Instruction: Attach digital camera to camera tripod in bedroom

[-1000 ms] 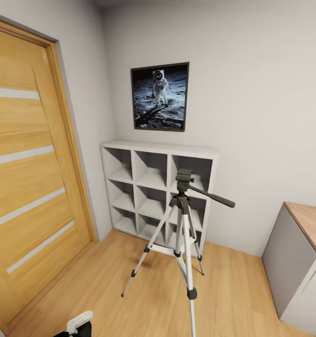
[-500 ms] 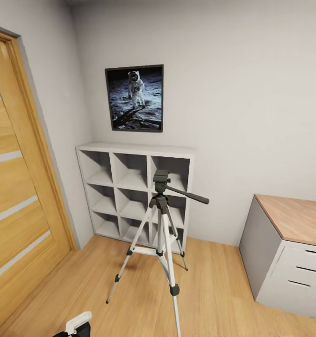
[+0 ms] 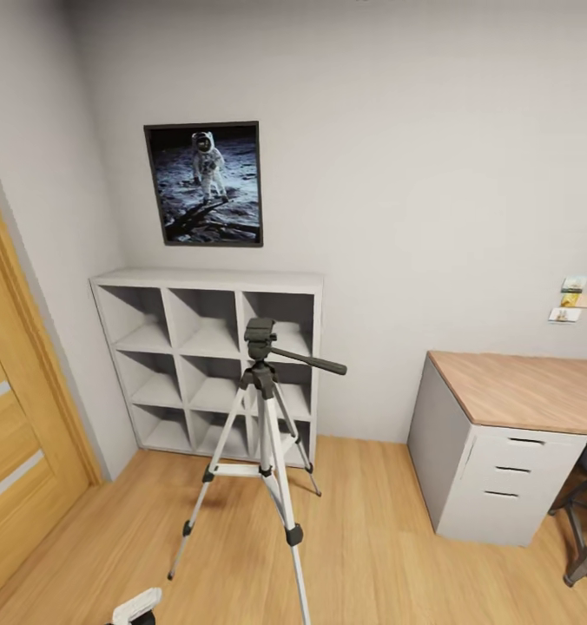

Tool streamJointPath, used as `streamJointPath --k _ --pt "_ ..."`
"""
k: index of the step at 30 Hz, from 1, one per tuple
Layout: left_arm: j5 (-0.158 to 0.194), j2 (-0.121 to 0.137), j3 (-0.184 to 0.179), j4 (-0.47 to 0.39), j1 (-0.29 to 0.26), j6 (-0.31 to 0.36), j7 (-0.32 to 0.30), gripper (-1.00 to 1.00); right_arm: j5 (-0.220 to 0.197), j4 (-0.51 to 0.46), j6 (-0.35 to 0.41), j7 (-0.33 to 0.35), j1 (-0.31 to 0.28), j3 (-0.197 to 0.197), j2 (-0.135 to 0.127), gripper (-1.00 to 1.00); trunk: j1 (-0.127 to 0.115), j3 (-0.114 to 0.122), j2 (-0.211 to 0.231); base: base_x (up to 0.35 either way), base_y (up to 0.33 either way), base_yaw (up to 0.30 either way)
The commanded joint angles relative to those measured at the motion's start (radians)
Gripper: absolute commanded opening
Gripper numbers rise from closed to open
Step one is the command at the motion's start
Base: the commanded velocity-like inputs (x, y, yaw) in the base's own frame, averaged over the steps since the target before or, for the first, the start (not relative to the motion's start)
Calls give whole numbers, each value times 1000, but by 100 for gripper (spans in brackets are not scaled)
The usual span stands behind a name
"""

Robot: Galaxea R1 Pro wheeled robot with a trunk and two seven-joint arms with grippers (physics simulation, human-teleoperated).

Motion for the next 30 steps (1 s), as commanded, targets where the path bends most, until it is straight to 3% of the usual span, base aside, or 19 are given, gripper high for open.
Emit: streamJointPath --k 1,2,7,30 --pt "6 1 -8 -1 8 1 32 -100 8 2 2 2 -1 -8 0 100 0 0 0 0 0 -132" --pt "7 2 -8 -1 19 -2 66 -100 8 1 2 1 -1 -9 0 100 0 0 0 0 0 -67" --pt "8 3 -9 -1 28 -4 96 -100 8 1 -1 -1 -1 -8 -3 100 0 0 0 0 0 -30" --pt "10 4 -8 -1 31 -5 103 -100 9 1 -7 0 -1 -7 -10 100 0 0 0 0 0 -2"
